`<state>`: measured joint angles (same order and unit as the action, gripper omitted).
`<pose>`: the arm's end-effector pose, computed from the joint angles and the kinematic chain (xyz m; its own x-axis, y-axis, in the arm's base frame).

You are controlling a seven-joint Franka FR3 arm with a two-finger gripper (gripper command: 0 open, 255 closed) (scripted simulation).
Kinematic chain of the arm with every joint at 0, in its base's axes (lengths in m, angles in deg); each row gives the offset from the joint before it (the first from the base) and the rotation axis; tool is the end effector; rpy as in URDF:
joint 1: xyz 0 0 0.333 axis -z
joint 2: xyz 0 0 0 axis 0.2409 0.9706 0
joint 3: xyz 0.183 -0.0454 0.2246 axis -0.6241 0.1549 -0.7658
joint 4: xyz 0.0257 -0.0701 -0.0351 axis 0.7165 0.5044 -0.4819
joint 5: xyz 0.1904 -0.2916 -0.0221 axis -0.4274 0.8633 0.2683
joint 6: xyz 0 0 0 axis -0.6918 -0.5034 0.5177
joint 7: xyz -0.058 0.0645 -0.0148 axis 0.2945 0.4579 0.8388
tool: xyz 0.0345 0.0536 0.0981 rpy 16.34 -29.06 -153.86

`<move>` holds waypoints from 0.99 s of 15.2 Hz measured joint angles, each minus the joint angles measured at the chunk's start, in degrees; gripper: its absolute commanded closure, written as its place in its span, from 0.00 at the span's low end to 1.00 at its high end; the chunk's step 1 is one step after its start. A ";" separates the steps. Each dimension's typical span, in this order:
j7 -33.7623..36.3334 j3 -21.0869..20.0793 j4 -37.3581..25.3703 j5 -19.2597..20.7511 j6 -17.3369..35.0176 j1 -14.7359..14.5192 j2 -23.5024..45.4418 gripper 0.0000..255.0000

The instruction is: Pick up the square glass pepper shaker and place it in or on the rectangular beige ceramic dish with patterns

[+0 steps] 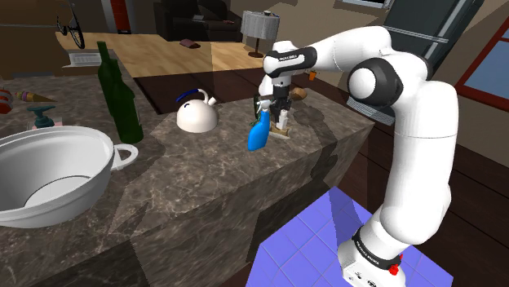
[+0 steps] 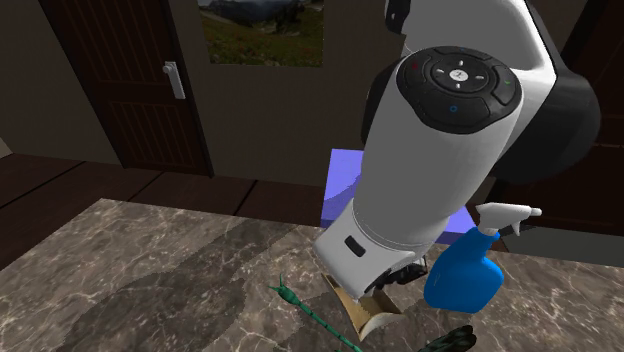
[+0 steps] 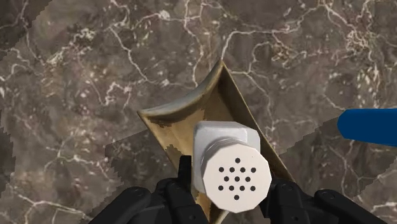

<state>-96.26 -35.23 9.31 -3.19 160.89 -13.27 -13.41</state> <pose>0.5904 -0.1277 0.3630 0.9684 0.0229 -0.2484 0.0309 -0.9991 0.0283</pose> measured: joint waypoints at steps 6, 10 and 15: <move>0.02 -0.01 0.03 -0.02 0.12 -0.01 0.07 0.00; 0.02 -0.01 0.03 -0.02 0.12 -0.01 0.07 0.00; -0.04 -0.02 -6.57 -0.11 -5.71 0.17 0.76 0.00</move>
<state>-96.30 -35.25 2.73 -3.29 155.18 -13.11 -12.65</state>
